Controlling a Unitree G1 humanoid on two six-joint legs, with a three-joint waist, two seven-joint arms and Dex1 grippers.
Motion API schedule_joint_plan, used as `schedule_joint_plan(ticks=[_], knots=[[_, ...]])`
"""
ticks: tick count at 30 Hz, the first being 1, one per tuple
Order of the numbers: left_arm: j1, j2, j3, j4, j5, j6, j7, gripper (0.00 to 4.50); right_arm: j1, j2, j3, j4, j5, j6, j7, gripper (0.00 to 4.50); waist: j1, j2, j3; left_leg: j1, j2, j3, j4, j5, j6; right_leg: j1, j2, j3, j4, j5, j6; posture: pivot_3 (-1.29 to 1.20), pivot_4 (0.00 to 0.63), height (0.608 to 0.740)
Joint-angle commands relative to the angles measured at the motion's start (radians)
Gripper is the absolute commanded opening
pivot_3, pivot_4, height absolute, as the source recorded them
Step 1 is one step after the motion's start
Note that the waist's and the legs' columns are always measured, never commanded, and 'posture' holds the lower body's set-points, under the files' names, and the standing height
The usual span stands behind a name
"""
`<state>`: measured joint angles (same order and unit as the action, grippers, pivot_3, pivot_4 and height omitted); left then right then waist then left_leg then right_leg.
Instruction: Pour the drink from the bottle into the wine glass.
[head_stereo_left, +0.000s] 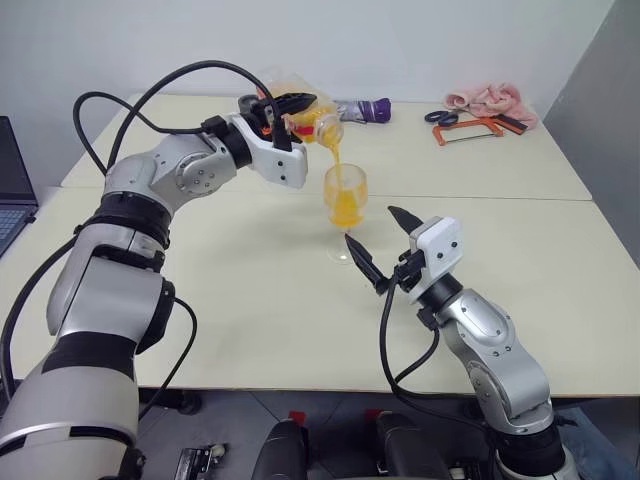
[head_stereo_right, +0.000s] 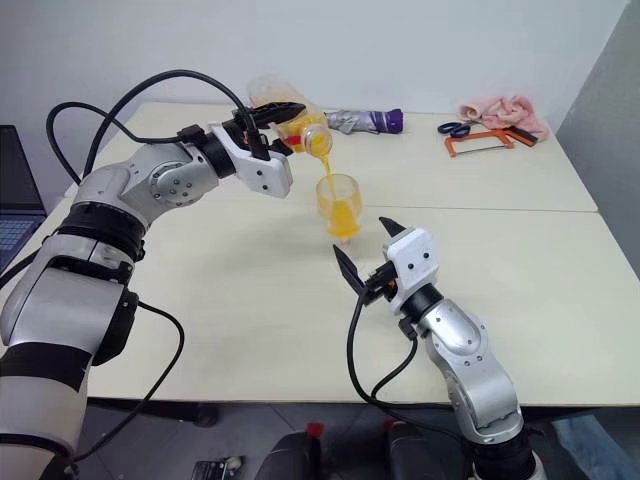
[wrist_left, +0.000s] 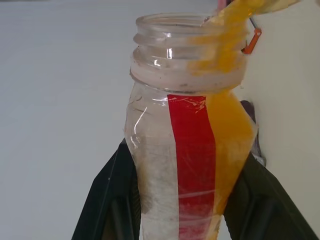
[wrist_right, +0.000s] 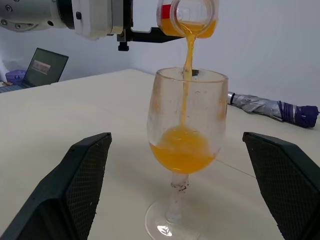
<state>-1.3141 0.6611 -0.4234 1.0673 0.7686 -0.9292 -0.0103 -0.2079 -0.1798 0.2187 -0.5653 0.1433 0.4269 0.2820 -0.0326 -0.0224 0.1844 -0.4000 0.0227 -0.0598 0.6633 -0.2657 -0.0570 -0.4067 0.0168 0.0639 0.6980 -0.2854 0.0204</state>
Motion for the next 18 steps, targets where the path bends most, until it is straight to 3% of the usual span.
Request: schedule_joint_plan(ticks=[1,18], knots=[[-0.049,0.018,0.005,-0.009,-0.003,-0.011,0.028,1.67,0.004,0.006,0.003,-0.024,0.004,-0.018,0.004,4.5,0.0,0.0,0.0,0.0,0.0,0.0,0.0,0.0,0.0,0.0,0.0,0.0,0.0,0.0,0.0,0.0,0.15,0.74],[-0.063,0.021,-0.014,-0.004,0.018,-0.019,0.062,1.67,0.014,0.013,0.014,-0.023,0.001,-0.015,0.007,4.5,0.0,0.0,0.0,0.0,0.0,0.0,0.0,0.0,0.0,0.0,0.0,0.0,0.0,0.0,0.0,0.0,0.15,0.74]])
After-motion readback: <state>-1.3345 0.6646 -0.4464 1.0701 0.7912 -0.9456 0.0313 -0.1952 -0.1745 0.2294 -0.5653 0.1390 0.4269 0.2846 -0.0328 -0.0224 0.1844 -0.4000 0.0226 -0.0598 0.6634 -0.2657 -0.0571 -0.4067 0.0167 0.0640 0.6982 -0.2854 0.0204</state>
